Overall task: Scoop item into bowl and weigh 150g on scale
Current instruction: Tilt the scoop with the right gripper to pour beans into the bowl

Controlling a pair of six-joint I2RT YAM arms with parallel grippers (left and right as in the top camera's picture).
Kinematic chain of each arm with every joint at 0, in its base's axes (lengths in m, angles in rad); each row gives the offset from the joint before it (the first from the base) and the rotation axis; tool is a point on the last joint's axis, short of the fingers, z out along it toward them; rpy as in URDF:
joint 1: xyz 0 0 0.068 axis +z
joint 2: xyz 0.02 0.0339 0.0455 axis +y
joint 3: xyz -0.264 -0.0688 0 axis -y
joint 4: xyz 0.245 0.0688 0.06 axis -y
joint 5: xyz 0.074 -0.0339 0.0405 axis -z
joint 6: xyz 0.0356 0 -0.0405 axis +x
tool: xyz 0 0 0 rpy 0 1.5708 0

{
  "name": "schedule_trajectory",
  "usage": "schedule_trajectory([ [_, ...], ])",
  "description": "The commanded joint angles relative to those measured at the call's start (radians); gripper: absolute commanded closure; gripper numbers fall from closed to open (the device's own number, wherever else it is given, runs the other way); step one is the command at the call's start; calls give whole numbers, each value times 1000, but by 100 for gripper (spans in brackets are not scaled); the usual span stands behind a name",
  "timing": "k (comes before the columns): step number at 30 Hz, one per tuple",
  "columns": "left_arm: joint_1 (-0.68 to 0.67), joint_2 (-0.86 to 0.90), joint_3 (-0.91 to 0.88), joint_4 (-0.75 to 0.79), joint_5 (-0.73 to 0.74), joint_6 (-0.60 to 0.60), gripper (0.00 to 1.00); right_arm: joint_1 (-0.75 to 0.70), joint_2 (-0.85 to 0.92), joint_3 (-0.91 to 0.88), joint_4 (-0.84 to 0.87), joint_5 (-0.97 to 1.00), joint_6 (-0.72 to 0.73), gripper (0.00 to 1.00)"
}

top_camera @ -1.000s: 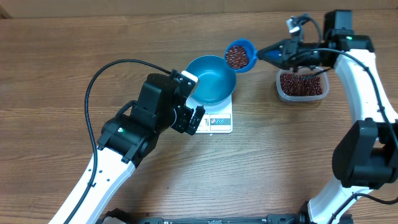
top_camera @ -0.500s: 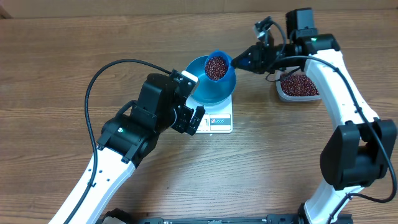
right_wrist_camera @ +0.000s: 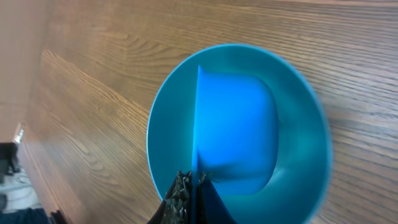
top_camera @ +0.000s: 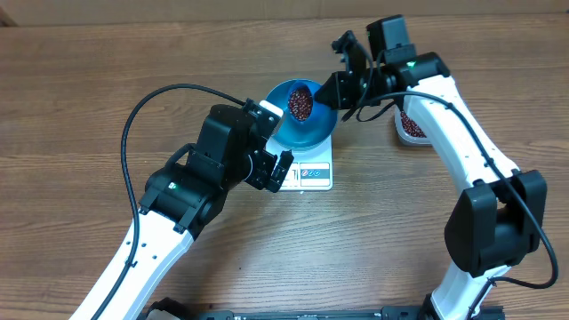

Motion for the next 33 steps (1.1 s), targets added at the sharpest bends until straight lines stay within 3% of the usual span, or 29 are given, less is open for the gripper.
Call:
schedule_trajectory([
  [1, 4, 1, -5, 4, 15, -15, 1, 31, 1, 35, 10, 24, -57, 96],
  [13, 4, 1, -5, 4, 14, -14, 0, 100, 1, 35, -2, 206, -171, 96],
  [21, 4, 1, -5, 4, 14, -14, 0, 171, 1, 35, -2, 439, -240, 96],
  [33, 4, 1, -5, 4, 15, -14, 1, 238, -43, 35, 5, 627, -253, 96],
])
